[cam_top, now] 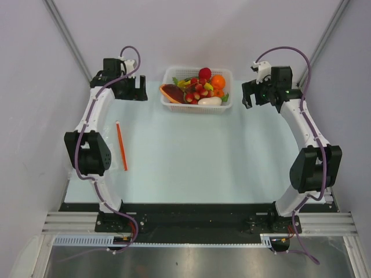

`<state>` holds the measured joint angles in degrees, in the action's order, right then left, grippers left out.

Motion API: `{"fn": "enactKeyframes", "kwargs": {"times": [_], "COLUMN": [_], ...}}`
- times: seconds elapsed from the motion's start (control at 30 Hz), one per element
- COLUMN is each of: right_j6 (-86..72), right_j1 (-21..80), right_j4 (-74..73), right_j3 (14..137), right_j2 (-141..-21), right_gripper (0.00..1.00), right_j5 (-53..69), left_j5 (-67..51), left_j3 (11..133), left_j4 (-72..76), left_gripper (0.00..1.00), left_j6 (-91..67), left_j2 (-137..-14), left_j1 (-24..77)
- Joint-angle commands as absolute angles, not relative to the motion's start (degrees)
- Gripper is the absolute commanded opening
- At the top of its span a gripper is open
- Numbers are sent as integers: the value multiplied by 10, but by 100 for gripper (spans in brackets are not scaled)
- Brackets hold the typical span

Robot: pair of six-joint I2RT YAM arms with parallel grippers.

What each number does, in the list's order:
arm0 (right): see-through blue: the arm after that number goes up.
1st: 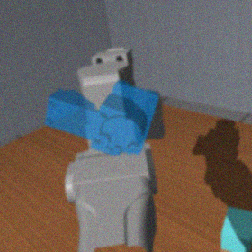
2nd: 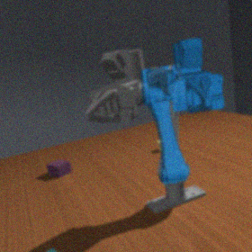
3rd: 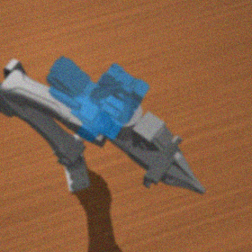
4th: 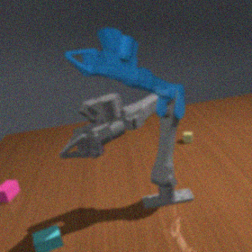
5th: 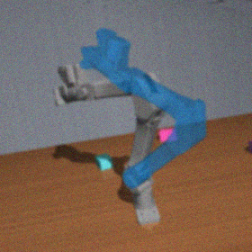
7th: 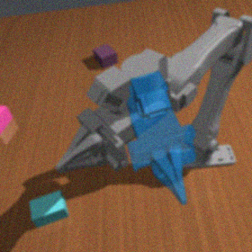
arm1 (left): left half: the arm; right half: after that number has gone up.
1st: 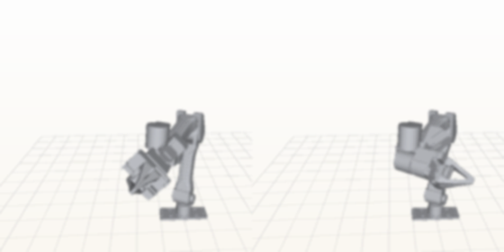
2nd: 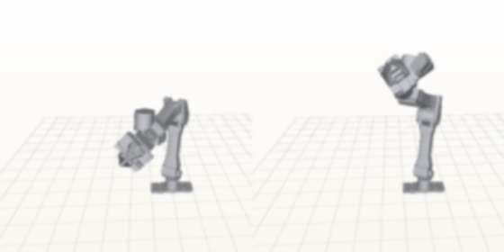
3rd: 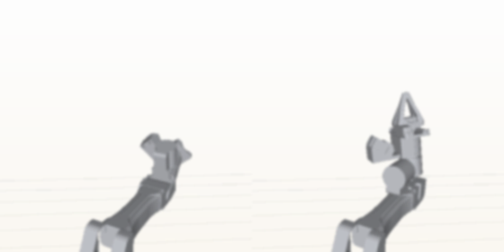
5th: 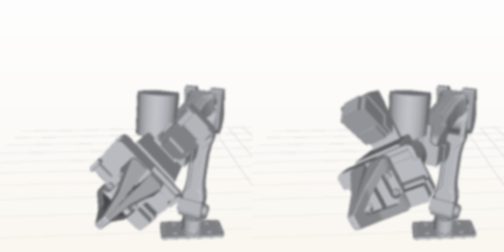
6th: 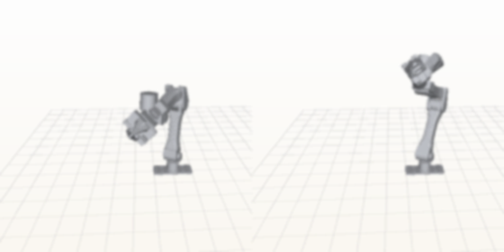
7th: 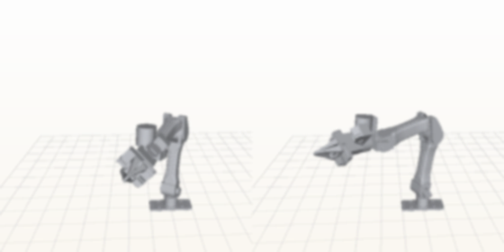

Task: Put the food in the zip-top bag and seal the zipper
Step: Pick up the zipper food storage bag at the center of the board.

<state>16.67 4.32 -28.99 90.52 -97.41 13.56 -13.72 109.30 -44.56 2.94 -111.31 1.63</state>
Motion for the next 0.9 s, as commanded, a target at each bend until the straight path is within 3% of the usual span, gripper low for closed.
{"fn": "enactKeyframes", "kwargs": {"times": [0.0, 0.13, 0.27, 0.5, 0.6, 0.87], "right_j6": [168, 145, 117, 77, 69, 86], "right_j1": [35, 28, 30, 40, 40, 30], "right_j4": [-321, -330, -324, -298, -300, -304], "right_j3": [887, 843, 783, 685, 658, 645], "right_j2": [-919, -873, -816, -723, -691, -649], "right_gripper": [100, 100, 100, 100, 100, 100], "right_j5": [154, 184, 199, 202, 204, 196], "left_j5": [-116, -117, -35, 121, 120, 91], "left_j3": [1057, 979, 870, 738, 700, 690], "left_j4": [-458, -477, -489, -517, -521, -486], "left_gripper": [100, 100, 100, 100, 99, 83], "left_j6": [57, 63, 68, 19, 19, -25], "left_j2": [-1029, -946, -875, -812, -813, -881], "left_j1": [17, 4, 2, -21, -24, -25]}}
